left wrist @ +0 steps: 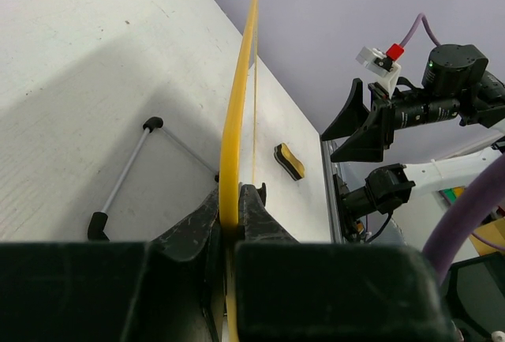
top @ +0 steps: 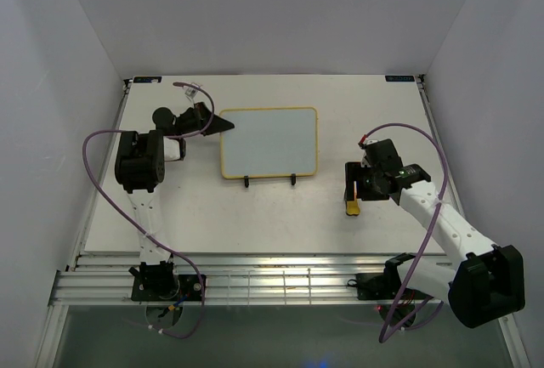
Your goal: Erase the whiteboard
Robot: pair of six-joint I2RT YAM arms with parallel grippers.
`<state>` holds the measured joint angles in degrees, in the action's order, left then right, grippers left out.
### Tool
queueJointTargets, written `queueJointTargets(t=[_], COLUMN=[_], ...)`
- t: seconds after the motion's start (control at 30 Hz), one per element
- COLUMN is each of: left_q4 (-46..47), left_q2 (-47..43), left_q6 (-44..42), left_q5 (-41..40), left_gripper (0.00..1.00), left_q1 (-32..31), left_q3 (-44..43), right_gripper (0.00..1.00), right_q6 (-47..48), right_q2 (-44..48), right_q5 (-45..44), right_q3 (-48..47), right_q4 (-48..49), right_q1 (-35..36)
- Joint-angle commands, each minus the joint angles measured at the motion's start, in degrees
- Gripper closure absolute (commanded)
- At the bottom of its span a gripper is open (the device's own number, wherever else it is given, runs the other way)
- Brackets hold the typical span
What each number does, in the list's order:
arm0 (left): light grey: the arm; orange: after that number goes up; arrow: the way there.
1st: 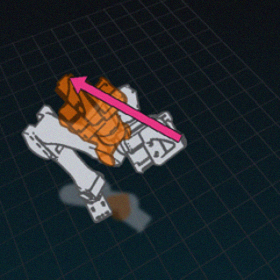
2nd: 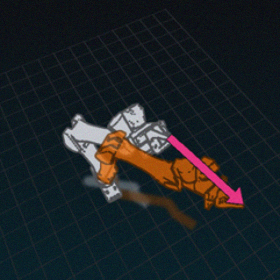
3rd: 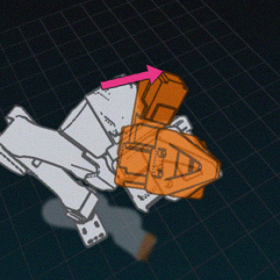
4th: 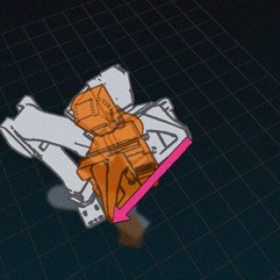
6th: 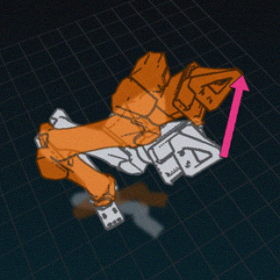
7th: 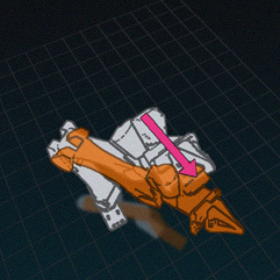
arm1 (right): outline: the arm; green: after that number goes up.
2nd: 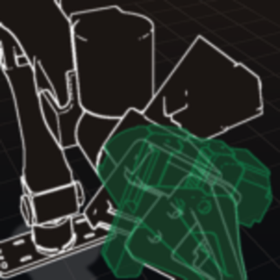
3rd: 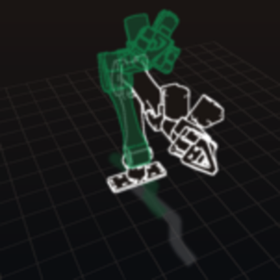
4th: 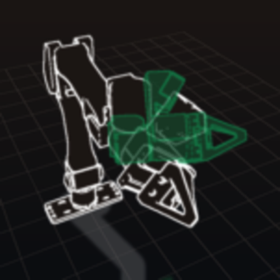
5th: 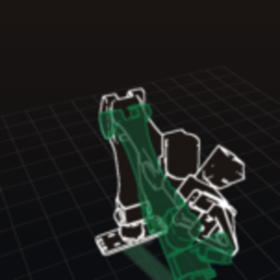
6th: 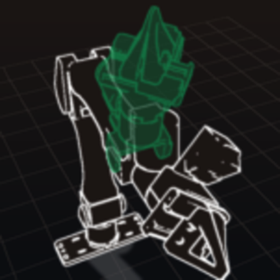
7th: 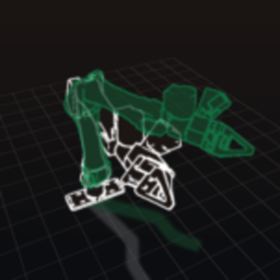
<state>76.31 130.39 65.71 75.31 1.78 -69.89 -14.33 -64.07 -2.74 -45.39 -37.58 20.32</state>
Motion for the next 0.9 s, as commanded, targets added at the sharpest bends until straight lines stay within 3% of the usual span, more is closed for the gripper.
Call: queueJointTargets(t=[0.0, 0.27, 0.47, 0.67, 0.7, 0.87], left_q4=[17.47, 16.76, 16.67, 16.67, 16.67, 11.15], left_q2=[-2.24, -1.54, -2.59, -4.26, -4.44, -8.12], left_q6=[-4.89, -5.07, -5.86, -6.48, -6.39, -10.06], left_q5=[3.35, 2.56, 2.3, 2.03, 2.21, -0.94], left_gripper=[1.0, 1.0, 0.59, 0.43, 0.02, 0.02], left_q1=[1.29, 3.23, 3.4, 3.4, 3.4, 4.54], left_q3=[1.59, 3.18, 4.58, 5.38, 5.38, 6.69], right_gripper=[0.28, 0.28, 0.26, 0.26, 0.26, 0.25], right_q6=[0.79, 0.97, 1.23, 1.23, 1.23, 1.14], right_q2=[1.41, 2.37, 2.64, 2.73, 2.81, 2.9], right_q5=[0.9, 1.6, 1.42, 1.6, 1.6, 1.25], right_q3=[0.39, 0.3, 0.65, 0.82, 0.83, 0.56], right_q4=[1.28, 1.46, 1.99, 2.16, 2.16, 1.99], right_q1=[-0.01, -0.01, -0.01, 0.07, -0.01, -0.01])
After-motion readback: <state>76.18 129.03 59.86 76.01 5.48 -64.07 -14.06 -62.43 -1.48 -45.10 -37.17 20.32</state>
